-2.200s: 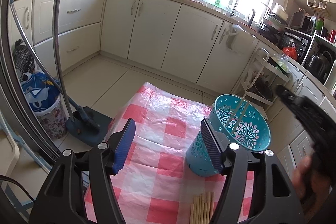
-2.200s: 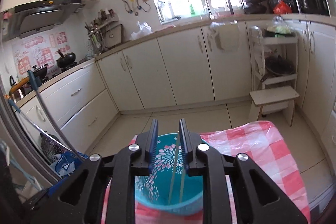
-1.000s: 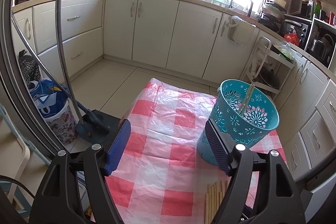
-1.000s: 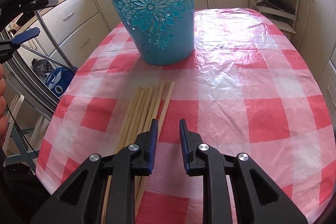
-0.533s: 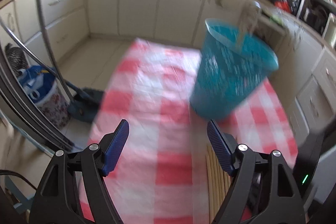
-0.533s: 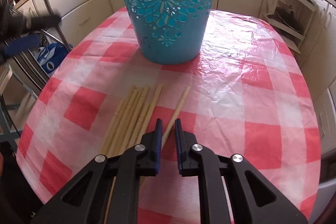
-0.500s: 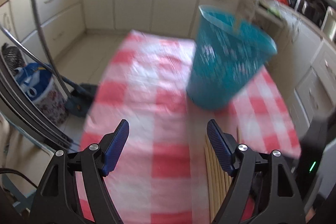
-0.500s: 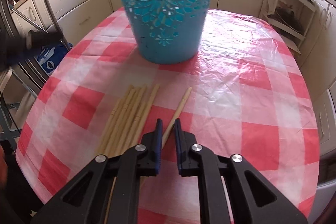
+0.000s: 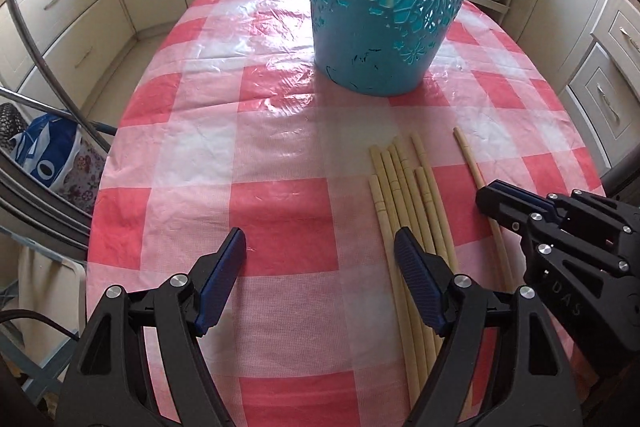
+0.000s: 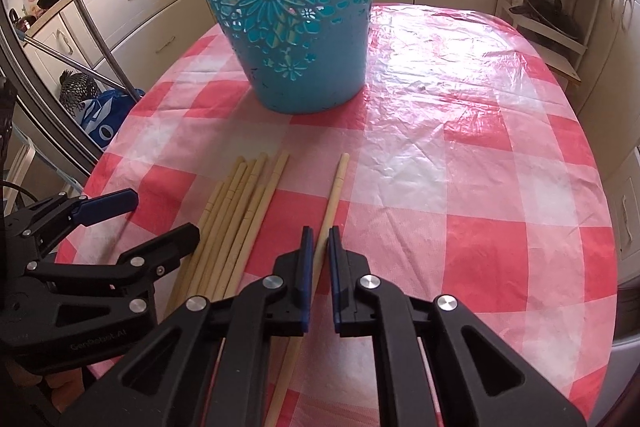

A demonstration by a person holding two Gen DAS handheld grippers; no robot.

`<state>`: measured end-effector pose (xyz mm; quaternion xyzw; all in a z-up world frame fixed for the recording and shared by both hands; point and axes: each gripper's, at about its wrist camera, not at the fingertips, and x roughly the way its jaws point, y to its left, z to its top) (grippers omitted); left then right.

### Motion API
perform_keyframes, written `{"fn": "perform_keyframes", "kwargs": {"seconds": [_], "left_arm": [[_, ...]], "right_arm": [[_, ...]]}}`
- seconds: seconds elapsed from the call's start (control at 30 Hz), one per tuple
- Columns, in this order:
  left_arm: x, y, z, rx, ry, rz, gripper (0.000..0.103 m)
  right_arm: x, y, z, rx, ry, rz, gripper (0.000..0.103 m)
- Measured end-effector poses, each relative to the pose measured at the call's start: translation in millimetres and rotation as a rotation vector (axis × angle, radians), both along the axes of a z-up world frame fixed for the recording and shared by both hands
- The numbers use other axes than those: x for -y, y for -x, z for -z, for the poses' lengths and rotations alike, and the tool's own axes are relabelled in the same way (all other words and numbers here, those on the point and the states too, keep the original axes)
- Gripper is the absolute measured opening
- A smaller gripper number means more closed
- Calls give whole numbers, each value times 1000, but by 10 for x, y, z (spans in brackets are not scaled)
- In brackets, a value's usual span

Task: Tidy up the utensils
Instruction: 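Return the left tool to the bundle and grasp another chopstick, then carry the chopstick with the left tool into the teal basket and open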

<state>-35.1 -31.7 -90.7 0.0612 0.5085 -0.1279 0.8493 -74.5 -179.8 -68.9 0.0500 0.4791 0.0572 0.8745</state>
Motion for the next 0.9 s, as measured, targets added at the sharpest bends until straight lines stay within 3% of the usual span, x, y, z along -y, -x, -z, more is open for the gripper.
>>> {"fn": "perform_keyframes", "kwargs": {"seconds": [0.3,0.47,0.53,0.6,0.8,0.9], "left_arm": [[57,-1,27,8,-55,29,70],[135,7,-9,15,-42,83,42],[163,1,-22,8,-31,114,23],[165,-21,-27,-11,-14,136,11],[0,-221,-33,-156,145,161,5],[-72,-266,-76,-160,163,158,5]], "right_arm": [[-23,-3,3,5,8,2,9],[-29,-9,0,6,8,1,9],[-28,-9,0,6,6,3,9],[-25,-15,-1,7,4,4,9],[-15,-34,1,9,-1,6,9],[-10,-37,0,9,-1,6,9]]}}
